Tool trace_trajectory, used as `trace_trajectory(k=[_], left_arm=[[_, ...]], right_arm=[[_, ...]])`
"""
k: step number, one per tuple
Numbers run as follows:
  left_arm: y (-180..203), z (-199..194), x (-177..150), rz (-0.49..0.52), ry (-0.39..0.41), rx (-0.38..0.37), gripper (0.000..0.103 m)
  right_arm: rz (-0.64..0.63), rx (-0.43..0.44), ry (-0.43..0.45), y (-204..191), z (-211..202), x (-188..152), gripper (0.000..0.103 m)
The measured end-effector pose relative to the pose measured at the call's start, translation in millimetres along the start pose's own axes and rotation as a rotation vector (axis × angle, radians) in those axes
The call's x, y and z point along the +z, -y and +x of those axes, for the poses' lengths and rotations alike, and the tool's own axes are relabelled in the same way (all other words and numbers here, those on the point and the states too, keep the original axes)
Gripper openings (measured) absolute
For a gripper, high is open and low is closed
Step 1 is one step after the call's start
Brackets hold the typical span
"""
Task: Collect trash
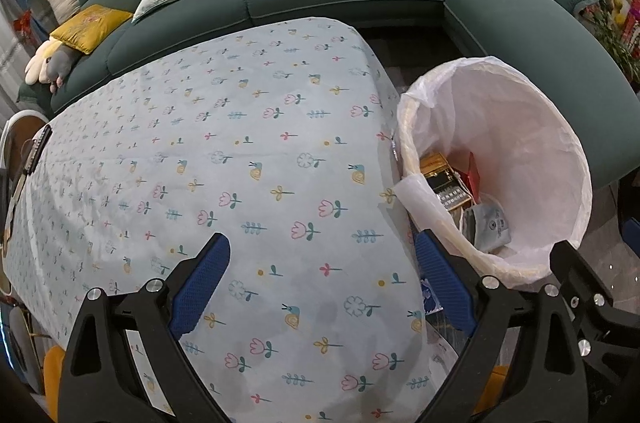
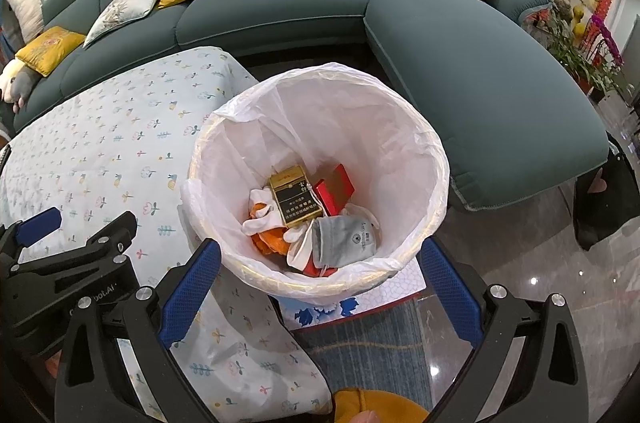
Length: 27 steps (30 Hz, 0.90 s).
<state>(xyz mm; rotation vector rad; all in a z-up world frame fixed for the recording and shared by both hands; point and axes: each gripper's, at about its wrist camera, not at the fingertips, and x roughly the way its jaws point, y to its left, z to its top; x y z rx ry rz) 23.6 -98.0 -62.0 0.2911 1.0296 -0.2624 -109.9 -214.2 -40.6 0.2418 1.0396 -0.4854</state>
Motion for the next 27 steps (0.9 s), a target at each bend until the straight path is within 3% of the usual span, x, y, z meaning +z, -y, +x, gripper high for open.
trace_trajectory(k=[27], left_arm=[[12.3,-0.7,-3.2,0.04,-0.009,-0.038,0.09]], right_arm=[[0.012,-0.019,-0.007,11.2,-1.1,-3.1,0.096]])
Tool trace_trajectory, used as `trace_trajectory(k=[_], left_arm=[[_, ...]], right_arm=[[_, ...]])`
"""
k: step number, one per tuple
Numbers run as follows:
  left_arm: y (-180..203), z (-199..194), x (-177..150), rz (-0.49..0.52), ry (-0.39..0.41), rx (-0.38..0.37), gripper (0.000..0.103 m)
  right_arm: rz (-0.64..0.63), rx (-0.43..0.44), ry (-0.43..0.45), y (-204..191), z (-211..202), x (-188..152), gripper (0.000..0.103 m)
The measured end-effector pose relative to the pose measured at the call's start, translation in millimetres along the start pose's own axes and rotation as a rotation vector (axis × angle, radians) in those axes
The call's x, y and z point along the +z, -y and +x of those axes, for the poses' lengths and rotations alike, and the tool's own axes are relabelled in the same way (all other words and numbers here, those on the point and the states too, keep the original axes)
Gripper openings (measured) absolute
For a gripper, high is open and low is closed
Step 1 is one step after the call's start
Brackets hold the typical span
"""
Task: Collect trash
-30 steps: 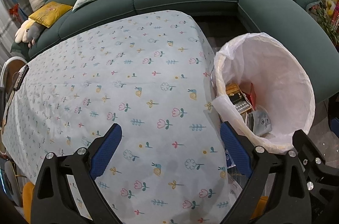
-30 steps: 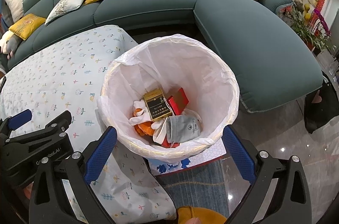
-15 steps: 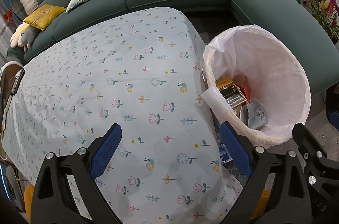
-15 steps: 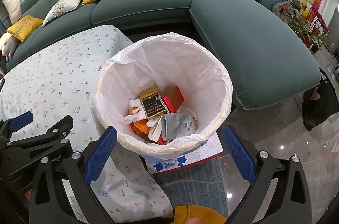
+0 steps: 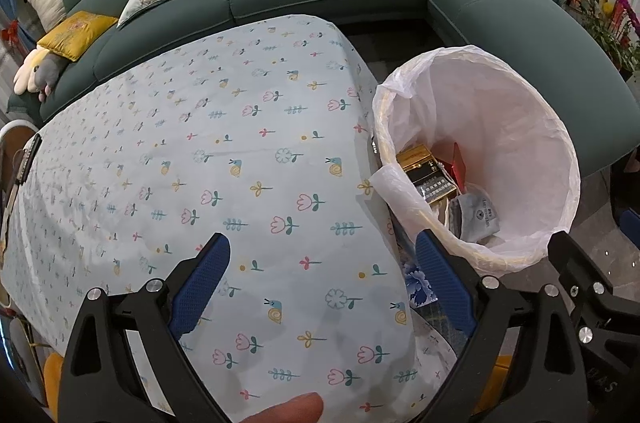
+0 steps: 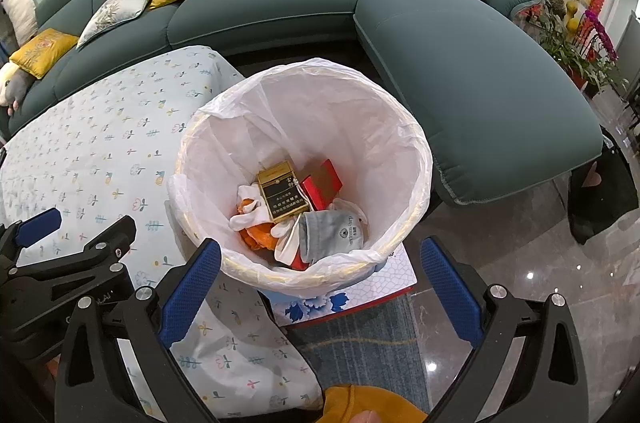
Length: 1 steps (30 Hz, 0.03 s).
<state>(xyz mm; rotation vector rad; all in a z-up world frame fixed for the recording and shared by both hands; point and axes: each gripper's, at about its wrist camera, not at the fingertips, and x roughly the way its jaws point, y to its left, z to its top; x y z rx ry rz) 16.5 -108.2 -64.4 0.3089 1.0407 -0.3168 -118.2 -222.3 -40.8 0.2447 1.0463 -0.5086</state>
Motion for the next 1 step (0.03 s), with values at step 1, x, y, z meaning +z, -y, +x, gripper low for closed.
trace_trajectory(k=[1], left_arm=[[0.4,0.1,0.1,0.003,0.0,-0.001,0.09]], right_arm=[[0.0,0.0,0.0,0.1,0.2,0.0,0.096]])
